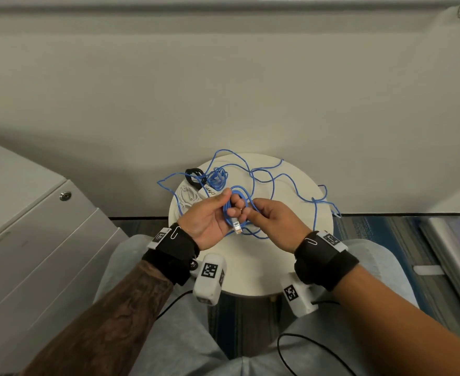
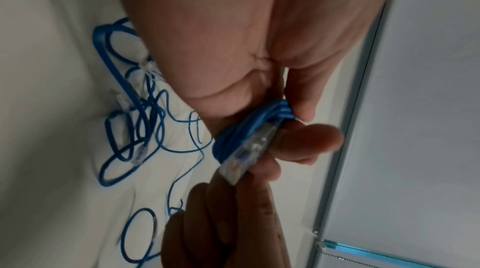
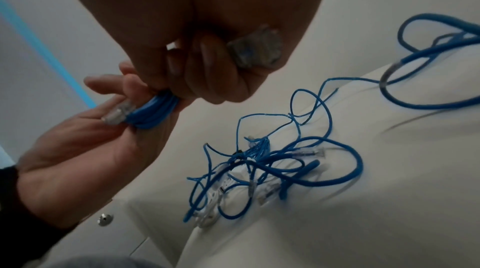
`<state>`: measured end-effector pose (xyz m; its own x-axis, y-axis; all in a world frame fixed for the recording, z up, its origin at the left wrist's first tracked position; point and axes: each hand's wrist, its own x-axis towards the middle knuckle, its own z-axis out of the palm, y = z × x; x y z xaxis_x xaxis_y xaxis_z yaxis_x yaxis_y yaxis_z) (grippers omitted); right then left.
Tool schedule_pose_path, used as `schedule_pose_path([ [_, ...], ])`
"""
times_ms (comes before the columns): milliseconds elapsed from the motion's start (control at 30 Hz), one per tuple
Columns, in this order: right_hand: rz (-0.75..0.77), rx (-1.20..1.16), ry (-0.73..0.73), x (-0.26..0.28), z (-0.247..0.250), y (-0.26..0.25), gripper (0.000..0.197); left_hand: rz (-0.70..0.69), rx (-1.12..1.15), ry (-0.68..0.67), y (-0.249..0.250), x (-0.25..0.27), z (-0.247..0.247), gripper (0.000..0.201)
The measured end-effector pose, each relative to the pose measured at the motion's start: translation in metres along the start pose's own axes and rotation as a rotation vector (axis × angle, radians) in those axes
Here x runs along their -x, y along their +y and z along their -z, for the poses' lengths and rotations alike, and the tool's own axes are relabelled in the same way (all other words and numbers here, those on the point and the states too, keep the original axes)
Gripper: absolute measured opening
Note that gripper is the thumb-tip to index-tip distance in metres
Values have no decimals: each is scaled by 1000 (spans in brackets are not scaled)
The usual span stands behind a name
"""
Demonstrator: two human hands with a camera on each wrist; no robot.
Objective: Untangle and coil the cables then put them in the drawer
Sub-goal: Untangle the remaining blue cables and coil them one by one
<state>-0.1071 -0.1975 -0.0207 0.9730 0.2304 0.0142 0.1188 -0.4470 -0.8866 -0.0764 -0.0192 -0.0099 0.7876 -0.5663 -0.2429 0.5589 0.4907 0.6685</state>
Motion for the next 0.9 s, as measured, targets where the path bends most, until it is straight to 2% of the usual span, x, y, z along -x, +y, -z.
schedule_pose_path([
  [167,48,187,-7,-9,-4,15,28,25,-96,46,0,-4,14,27],
  [300,47,249,-5,-11,-7,19,27,60,-148,83,-3,-3,22,28],
  [367,17,292,13,-11,-9,20,26,82,-124,94,-8,-4,21,28],
  [500,18,376,35,-6,-19,17,26,60,-49,223,-16,-5,18,28],
  [567,13,252,51,-4,-19,16,19,-3,-71,269,-15,-4,17,30],
  [667,-98,-36,56,-3,-13,16,25,-75,-64,315,-9,-3,18,32],
  [700,-120,-65,29,-2,-11,16,26,-80,-59,317,-8,-3,20,32],
  [800,-80,55,-9,-2,-10,24,25,-68,-84,298,-8,0,22,33],
  [900,-84,-26,87,-6,-8,28,28,-35,-154,258,-11,1,23,35],
])
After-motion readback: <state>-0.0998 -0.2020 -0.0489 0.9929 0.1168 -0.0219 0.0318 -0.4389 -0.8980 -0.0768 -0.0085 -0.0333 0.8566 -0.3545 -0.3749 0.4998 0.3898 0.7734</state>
